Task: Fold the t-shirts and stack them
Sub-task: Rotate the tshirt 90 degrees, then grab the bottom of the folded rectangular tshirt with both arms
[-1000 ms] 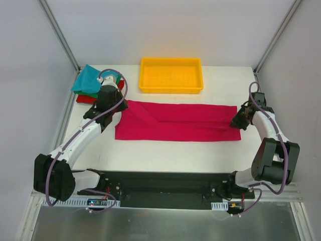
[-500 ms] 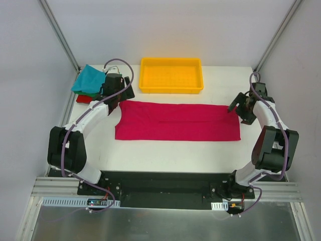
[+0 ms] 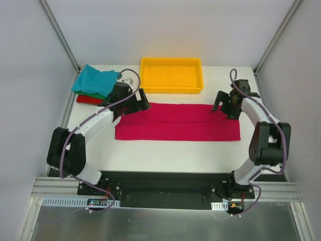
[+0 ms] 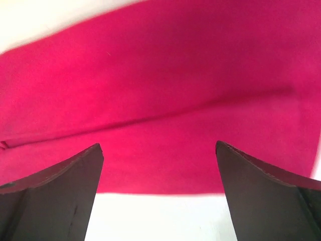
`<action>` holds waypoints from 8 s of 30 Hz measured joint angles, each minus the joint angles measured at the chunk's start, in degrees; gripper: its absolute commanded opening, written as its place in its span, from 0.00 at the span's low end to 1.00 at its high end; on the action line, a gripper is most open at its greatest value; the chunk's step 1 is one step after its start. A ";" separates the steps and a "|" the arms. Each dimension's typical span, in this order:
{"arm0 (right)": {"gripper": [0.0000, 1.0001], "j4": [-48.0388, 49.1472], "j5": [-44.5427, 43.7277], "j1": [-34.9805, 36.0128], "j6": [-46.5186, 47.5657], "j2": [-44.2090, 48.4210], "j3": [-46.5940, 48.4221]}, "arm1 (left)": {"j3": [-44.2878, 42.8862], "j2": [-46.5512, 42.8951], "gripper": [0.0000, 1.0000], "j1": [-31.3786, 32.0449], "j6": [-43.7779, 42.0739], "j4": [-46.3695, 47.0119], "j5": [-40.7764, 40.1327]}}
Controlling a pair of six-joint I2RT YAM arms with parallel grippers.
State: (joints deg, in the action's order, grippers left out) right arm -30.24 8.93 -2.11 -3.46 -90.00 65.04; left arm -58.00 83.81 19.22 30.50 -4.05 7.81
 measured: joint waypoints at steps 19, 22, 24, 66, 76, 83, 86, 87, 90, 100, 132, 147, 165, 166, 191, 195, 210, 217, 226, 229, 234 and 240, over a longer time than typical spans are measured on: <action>0.96 5.09 2.49 6.86 1.33 -1.62 -12.09 | -1.79 17.51 0.99 0.46 7.30 0.35 5.70; 0.96 5.97 4.02 7.45 -0.22 6.25 -20.11 | -4.52 19.47 0.99 0.61 7.63 -0.59 5.70; 0.96 6.78 4.28 8.79 -1.22 10.05 -23.52 | -7.13 21.51 0.99 0.63 7.67 -1.22 5.64; 0.11 -9.55 -15.98 11.06 -1.44 -46.40 55.67 | -22.64 29.75 0.99 3.93 5.20 -17.62 0.59; 0.43 -4.07 -19.74 -8.17 -4.90 -23.69 22.51 | -46.18 44.41 0.99 3.23 2.47 -26.36 0.37; 0.73 -3.65 -19.80 -10.80 -5.27 -15.28 13.90 | -63.58 54.03 0.99 1.81 -1.44 -32.06 1.60; 0.81 -3.32 -17.40 -9.31 -3.96 -12.31 13.75 | -66.73 54.77 0.99 1.36 -3.87 -33.31 2.23; 0.83 -2.97 -16.48 -8.74 -3.30 -10.73 13.40 | -67.25 54.55 0.99 1.29 -4.42 -33.66 2.21; 0.88 -2.40 -13.73 -6.95 -1.70 -4.48 10.84 | -67.52 52.89 0.99 1.01 -6.34 -34.38 2.12; 0.96 2.60 -3.28 5.38 -1.29 18.47 -17.55 | -54.99 37.86 0.99 0.96 -5.95 -34.86 2.73; 0.96 15.28 7.23 49.00 -14.08 12.17 -27.41 | -77.50 65.75 0.99 -3.21 15.39 -24.65 19.08; 0.96 12.35 5.20 59.21 -13.75 11.43 -21.00 | -83.36 70.71 0.99 -3.08 14.47 -15.89 27.56; 0.96 3.72 0.74 44.57 -1.29 -10.64 18.36 | -22.43 3.39 0.99 -1.90 0.76 -9.68 7.02; 0.96 3.19 1.38 43.80 -0.66 -15.10 23.43 | -15.85 -2.14 0.99 -1.88 1.07 -9.07 4.39; 0.96 -1.97 11.41 27.58 -11.65 -57.75 69.31 | 24.63 -29.20 0.99 -1.18 9.07 -9.81 -9.01; 0.96 -2.19 11.30 24.83 -14.75 -57.96 69.81 | 23.85 -26.62 0.99 -1.14 8.55 -9.49 -6.75; 0.96 -6.60 8.72 21.53 -11.67 -49.92 64.39 | 22.67 -23.02 0.96 14.23 9.38 -7.17 1.46; 0.96 -5.92 -3.56 23.34 -2.64 -8.85 26.49 | 29.20 -24.59 0.80 26.27 14.27 -6.01 3.56; 0.96 0.28 -4.17 25.62 -8.39 34.64 -24.33 | 32.63 -24.44 0.62 38.03 20.59 -2.69 3.58; 0.96 -0.13 -1.14 28.17 -11.43 36.74 -31.21 | 32.72 -22.62 0.59 39.98 21.90 -1.51 3.45; 0.96 -2.01 1.60 35.91 -15.72 42.03 -34.18 | 32.63 -17.18 0.47 42.07 23.74 -0.61 1.07; 0.94 -2.38 3.54 41.13 -20.48 43.10 -38.71 | 31.26 -12.72 0.35 42.69 25.24 -0.55 -0.74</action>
State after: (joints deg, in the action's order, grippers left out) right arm -32.62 12.47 39.03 -23.94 -46.89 26.33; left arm -26.74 71.09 61.91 55.75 -4.60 7.07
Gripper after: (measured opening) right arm 0.986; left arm 0.401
